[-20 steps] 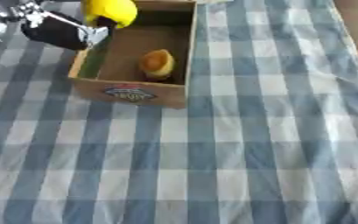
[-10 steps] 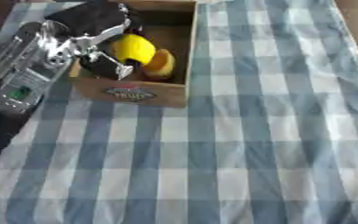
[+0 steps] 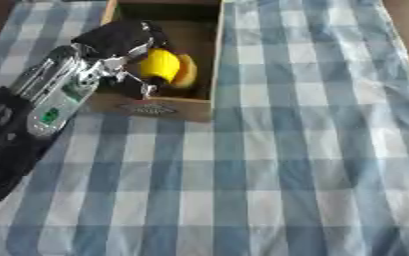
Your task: Pick up objects on the table and place them in the box.
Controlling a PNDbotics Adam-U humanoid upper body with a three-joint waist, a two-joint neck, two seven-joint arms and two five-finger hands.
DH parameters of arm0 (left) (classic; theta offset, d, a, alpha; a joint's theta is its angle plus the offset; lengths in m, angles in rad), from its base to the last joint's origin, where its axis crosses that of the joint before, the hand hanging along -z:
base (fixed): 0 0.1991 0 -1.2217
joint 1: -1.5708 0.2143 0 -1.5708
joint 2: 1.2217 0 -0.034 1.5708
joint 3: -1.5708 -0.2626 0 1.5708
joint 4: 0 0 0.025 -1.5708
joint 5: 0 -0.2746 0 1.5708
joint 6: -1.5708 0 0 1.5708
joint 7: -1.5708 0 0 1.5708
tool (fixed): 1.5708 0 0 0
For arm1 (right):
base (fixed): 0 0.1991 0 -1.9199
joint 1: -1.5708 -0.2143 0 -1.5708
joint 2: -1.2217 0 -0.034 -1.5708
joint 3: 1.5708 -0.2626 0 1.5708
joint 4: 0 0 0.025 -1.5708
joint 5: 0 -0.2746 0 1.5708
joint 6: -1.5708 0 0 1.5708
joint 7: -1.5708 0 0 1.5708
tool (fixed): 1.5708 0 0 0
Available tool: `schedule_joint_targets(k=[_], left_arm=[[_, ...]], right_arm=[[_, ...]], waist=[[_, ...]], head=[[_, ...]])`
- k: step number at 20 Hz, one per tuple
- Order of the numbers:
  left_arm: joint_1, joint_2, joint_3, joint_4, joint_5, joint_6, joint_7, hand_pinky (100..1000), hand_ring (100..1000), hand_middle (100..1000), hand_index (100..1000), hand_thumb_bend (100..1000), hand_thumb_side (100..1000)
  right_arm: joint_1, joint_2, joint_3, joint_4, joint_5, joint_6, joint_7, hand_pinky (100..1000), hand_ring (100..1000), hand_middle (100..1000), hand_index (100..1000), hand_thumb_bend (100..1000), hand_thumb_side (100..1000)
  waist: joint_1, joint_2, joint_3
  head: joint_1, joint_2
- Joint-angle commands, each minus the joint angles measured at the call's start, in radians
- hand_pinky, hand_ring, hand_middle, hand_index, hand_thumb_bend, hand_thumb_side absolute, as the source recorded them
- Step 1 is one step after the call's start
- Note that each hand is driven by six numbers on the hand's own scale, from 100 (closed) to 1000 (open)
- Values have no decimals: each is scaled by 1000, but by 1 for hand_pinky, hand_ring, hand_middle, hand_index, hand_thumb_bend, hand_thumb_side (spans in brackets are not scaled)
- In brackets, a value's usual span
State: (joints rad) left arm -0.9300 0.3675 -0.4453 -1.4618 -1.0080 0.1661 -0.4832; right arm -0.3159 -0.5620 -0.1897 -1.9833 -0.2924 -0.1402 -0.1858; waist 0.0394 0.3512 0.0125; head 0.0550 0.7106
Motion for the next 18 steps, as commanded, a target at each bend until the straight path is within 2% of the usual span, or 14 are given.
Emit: schedule_joint_targets(k=[1,2,3,8,12,15,16,18], left_arm=[[-7,5,15,-13,-41,10,15,947,906,881,993,659,100],[-6,6,21,-18,-60,18,21,977,934,900,1000,729,144],[-6,8,27,-22,-80,27,28,990,949,913,1000,789,234],[-5,15,57,-47,-129,64,55,978,950,910,1000,791,260],[-8,39,94,-104,-101,84,80,946,928,873,983,678,257],[-3,84,155,-227,-23,96,110,915,905,847,953,585,219],[4,103,179,-280,24,102,123,900,895,838,935,487,193],[35,152,231,-400,164,108,168,858,868,811,897,356,191]], right_arm=[[-6,-16,-6,-17,-5,2,-1,768,796,565,734,100,632],[-5,-16,-6,-17,-5,3,-1,767,795,564,734,100,633],[-5,-15,-6,-17,-6,3,-1,767,794,564,734,100,633],[-3,-14,-5,-17,-7,4,-1,767,794,564,734,100,633],[-3,-13,-5,-17,-8,4,-2,767,794,564,734,100,628],[-1,-15,-9,-17,-6,2,-8,767,793,565,735,100,624],[0,-16,-11,-17,-5,1,-11,767,793,565,735,100,619],[0,-20,-16,-17,-3,-3,-18,768,792,566,736,100,610]], waist=[[-5,-24,-1],[-5,-25,-1],[-5,-25,0],[-6,-31,2],[-8,-37,2],[-7,-41,6],[-6,-42,9],[-6,-45,16]], head=[[-1,-8],[-1,-8],[-2,-9],[-4,-11],[-7,-8],[-17,-2],[-23,0],[-36,4]])
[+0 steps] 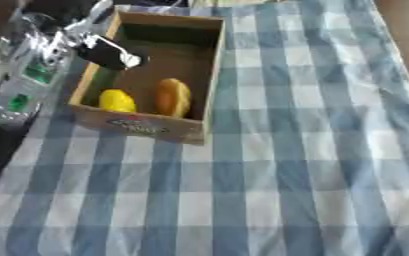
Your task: Pick up objects on the table and place them in the box.
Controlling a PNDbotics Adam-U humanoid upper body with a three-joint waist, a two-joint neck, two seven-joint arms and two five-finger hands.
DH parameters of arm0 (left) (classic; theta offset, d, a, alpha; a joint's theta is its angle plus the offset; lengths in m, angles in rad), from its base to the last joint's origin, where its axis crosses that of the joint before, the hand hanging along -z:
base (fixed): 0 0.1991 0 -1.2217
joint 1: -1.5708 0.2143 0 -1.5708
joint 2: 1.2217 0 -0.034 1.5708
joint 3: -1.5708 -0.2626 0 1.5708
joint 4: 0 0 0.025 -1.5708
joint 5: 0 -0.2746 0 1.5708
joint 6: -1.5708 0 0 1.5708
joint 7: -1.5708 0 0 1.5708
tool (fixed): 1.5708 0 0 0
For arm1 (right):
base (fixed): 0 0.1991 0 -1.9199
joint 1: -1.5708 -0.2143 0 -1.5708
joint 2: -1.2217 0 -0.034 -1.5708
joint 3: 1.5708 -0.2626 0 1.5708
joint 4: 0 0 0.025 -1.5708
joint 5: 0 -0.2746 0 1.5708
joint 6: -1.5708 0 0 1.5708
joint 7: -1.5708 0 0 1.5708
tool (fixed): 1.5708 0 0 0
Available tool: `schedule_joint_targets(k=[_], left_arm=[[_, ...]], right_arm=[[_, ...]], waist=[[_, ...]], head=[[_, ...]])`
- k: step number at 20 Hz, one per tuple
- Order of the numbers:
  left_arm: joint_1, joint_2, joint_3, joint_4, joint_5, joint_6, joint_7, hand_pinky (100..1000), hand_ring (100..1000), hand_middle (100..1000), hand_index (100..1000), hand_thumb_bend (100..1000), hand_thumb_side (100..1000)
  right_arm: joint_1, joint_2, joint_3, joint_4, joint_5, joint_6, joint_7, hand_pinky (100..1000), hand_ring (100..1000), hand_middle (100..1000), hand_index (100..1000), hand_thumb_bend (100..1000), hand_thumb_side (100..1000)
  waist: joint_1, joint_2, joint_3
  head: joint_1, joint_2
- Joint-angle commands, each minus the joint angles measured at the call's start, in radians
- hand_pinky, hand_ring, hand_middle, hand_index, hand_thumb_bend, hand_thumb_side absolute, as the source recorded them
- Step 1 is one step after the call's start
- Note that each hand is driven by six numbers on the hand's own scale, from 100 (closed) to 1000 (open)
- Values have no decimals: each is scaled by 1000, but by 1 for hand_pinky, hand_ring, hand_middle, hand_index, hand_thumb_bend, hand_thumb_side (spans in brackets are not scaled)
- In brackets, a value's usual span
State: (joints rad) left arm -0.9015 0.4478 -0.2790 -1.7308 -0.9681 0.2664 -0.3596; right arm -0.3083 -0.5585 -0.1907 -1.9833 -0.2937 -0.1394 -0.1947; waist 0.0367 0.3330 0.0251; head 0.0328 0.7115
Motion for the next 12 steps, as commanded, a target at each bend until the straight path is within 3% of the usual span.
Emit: schedule_joint_targets(k=[1,2,4,7,9,12], left_arm=[[30,98,91,-186,209,11,79,854,865,808,895,346,196],[54,121,119,-227,292,15,126,815,828,769,861,254,241],[104,156,177,-259,459,0,272,784,797,734,824,214,275],[198,191,256,-268,675,-80,532,760,772,705,795,167,277],[272,201,299,-269,753,-162,682,753,763,694,781,138,267],[384,191,342,-269,797,-282,829,740,736,658,764,151,291]], right_arm=[[-8,-26,-17,-17,0,-6,-12,768,792,566,736,100,609],[-8,-27,-18,-17,1,-9,-15,768,792,567,736,100,605],[-7,-29,-21,-17,5,-13,-20,768,792,567,736,100,604],[-9,-30,-23,-17,8,-16,-23,768,792,568,737,100,599],[-11,-32,-26,-17,10,-21,-27,768,792,569,737,100,593],[-16,-33,-27,-17,12,-27,-30,769,792,570,738,100,586]], waist=[[-2,-28,6],[-3,-29,10],[-5,-31,18],[-10,-32,26],[-15,-32,32],[-21,-32,40]], head=[[-20,4],[-26,5],[-39,7],[-51,6],[-59,6],[-66,6]])
